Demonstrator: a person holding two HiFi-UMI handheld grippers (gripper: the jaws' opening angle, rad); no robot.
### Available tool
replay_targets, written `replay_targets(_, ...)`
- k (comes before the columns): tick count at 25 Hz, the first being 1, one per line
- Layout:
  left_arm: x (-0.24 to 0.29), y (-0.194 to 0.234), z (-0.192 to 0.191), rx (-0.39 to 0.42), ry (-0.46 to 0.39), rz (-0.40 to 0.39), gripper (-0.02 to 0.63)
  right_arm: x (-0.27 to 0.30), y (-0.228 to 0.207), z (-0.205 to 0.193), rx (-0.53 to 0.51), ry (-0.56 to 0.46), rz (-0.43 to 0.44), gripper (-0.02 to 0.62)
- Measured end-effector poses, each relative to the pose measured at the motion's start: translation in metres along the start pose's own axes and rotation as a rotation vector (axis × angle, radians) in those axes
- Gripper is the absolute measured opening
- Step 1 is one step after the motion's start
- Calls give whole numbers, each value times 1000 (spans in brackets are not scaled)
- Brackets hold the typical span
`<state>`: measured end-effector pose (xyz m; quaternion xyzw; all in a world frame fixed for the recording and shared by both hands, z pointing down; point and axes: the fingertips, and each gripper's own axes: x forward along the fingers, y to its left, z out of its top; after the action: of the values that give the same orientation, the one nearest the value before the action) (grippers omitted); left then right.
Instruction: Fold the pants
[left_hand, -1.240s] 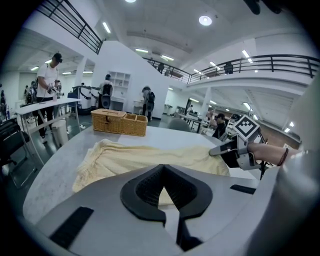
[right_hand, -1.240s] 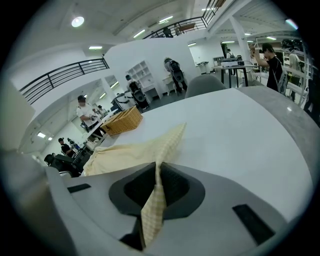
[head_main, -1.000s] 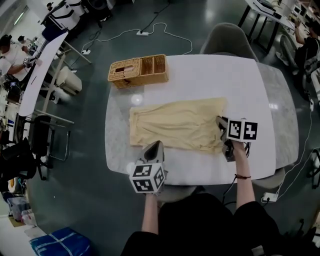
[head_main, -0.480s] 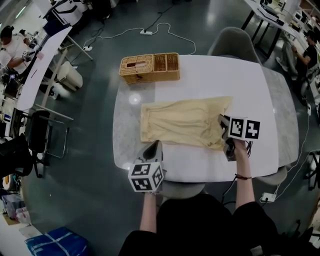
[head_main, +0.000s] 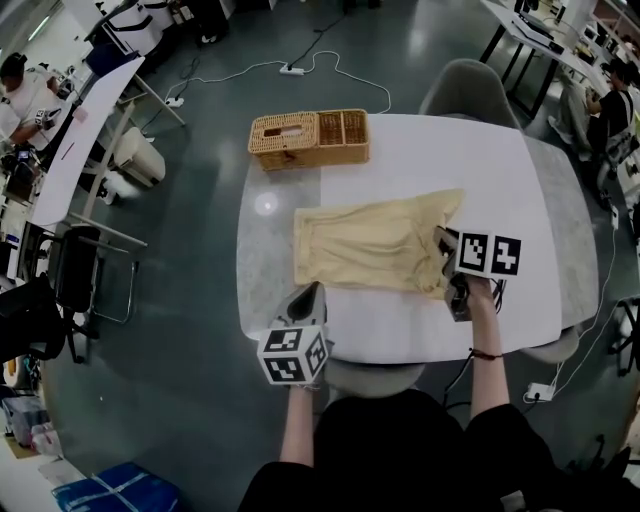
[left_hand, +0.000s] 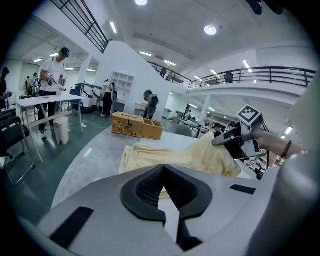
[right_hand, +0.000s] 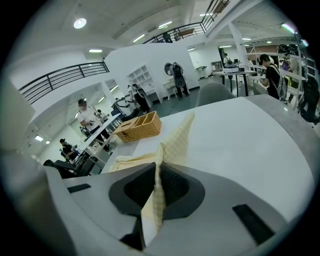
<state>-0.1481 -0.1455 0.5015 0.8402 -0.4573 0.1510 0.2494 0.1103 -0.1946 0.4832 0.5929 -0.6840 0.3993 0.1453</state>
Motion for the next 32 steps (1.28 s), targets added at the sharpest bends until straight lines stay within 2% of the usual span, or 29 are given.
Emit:
replay_targets(19, -21, 40, 3, -2, -19, -28, 8, 0, 77, 15, -44, -37, 34, 37)
replay_targets(32, -31, 68, 5, -16, -28, -22, 8, 24, 135, 18, -111, -24, 75, 37)
